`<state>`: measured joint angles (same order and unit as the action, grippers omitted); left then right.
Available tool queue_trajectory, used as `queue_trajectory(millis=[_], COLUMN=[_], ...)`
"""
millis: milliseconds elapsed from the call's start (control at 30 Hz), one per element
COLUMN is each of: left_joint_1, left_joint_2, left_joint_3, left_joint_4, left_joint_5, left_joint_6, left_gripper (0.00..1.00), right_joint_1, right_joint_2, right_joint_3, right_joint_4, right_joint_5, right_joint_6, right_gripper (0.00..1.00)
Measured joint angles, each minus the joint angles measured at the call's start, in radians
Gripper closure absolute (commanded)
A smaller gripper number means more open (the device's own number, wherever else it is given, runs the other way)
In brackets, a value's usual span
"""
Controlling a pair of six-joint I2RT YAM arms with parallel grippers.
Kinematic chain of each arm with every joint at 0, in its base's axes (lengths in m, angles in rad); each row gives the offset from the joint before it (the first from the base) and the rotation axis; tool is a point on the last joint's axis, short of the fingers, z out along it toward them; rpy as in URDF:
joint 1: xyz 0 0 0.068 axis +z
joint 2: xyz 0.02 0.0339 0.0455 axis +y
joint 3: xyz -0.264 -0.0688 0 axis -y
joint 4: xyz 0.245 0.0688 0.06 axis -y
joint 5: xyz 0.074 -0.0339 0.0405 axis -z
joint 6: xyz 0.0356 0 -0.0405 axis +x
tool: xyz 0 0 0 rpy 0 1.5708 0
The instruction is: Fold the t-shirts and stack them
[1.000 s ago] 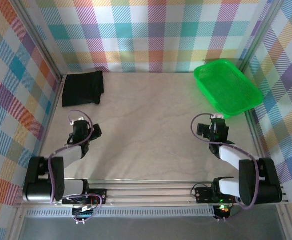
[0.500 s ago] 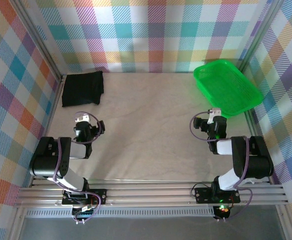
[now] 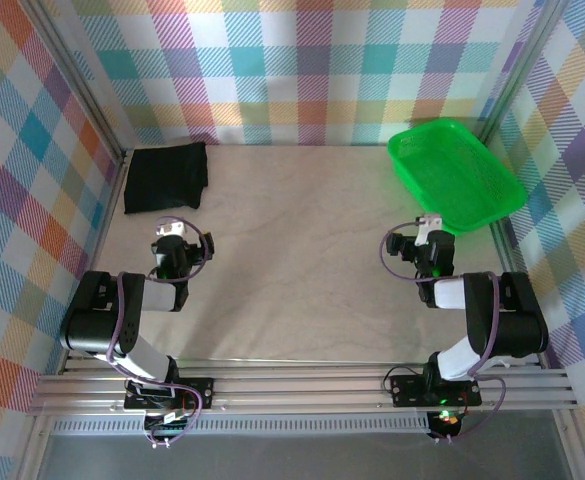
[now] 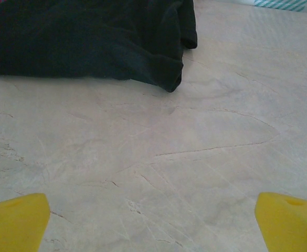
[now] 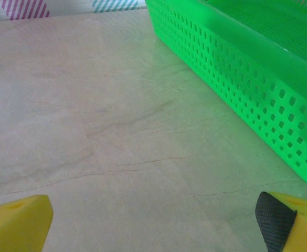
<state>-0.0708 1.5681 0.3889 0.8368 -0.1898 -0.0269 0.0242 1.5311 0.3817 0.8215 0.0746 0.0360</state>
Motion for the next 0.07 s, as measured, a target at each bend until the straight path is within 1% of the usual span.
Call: queue_trajectory(millis=[67], left_joint_1=[0.000], left_joint_2=[0.000], left_joint_3=[0.000], left_joint_4=[0.000], left_joint_5=[-0.005], left_joint_6=[0.002], left_gripper=[0.00], right_joint_1=[0.000], right_joint_2=[0.000], right_joint_3=[0.005], right_joint_4=[0.000], right_joint_5=[-0.009], right_joint_6=[0.000], right_gripper=[0.00])
